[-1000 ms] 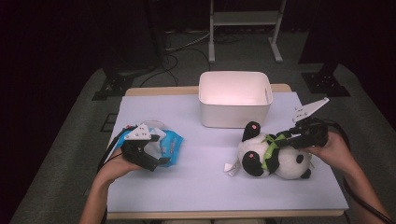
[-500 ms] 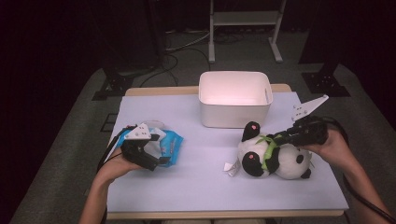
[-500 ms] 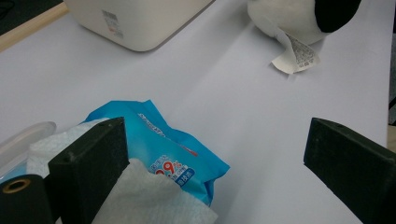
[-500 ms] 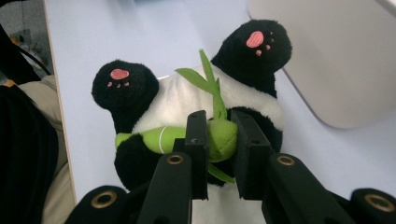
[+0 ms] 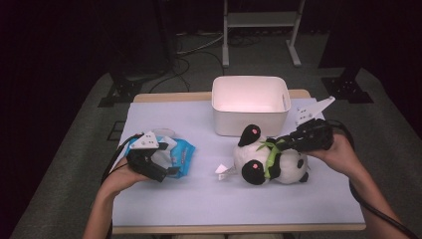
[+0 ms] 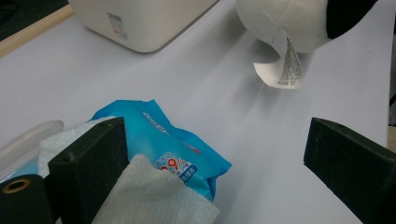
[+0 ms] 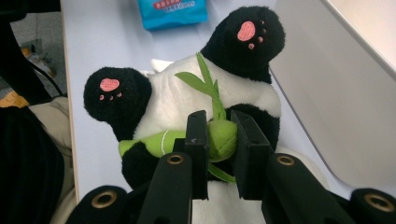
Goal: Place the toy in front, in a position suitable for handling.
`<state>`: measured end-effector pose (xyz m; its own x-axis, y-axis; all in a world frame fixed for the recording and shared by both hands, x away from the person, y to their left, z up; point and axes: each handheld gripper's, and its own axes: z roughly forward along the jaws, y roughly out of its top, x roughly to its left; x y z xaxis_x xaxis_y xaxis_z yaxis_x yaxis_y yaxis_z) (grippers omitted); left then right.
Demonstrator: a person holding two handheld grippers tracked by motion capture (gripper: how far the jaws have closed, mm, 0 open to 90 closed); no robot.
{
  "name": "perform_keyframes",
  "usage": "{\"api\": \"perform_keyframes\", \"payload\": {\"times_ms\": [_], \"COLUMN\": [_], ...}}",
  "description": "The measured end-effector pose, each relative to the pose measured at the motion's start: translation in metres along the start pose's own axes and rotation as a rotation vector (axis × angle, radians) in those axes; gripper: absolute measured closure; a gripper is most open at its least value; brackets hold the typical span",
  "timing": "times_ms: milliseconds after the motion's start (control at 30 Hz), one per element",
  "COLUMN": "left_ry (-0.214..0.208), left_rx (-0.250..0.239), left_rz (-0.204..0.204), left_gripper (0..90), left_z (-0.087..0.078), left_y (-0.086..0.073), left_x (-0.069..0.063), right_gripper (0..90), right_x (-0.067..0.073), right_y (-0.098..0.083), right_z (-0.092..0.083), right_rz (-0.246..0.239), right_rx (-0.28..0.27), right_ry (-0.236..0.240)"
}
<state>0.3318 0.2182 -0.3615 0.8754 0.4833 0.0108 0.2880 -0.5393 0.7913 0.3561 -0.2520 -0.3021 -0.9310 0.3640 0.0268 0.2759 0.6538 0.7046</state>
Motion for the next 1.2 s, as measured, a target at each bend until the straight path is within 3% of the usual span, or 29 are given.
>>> {"api": "perform_keyframes", "payload": {"times_ms": [300,467,667,833,867,967,1033,1200], "left_ry": [0.004,0.01,0.013,0.021,0.025,0.028,0.029,0.042], "left_rx": [-0.01,-0.01,-0.005,-0.001,-0.001,0.0,0.003,0.017], "left_rz": [-0.012,-0.021,-0.025,-0.033,-0.03,-0.032,-0.034,-0.039], "left_gripper": [5.6,5.6,5.6,5.6,5.6,5.6,5.6,5.7], "left_z": [-0.004,-0.006,-0.006,-0.007,-0.008,-0.008,-0.008,-0.008], "left_y": [-0.005,-0.007,-0.01,-0.011,-0.011,-0.011,-0.011,-0.011], "left_x": [0.001,0.003,0.004,0.005,0.006,0.006,0.006,0.01], "right_gripper": [76.8,76.7,75.7,72.2,64.4,60.8,53.7,44.8], "right_x": [0.014,0.019,0.019,0.013,0.01,0.007,0.006,0.005], "right_y": [0.028,0.042,0.045,0.042,0.039,0.035,0.031,0.022], "right_z": [0.024,0.049,0.074,0.075,0.074,0.073,0.07,0.061], "right_rz": [-0.019,-0.02,-0.02,0.002,0.014,0.033,0.048,0.041], "right_rx": [0.002,0.015,0.046,0.024,0.016,0.008,-0.007,-0.003], "right_ry": [0.02,0.073,0.114,0.128,0.13,0.136,0.138,0.107]}}
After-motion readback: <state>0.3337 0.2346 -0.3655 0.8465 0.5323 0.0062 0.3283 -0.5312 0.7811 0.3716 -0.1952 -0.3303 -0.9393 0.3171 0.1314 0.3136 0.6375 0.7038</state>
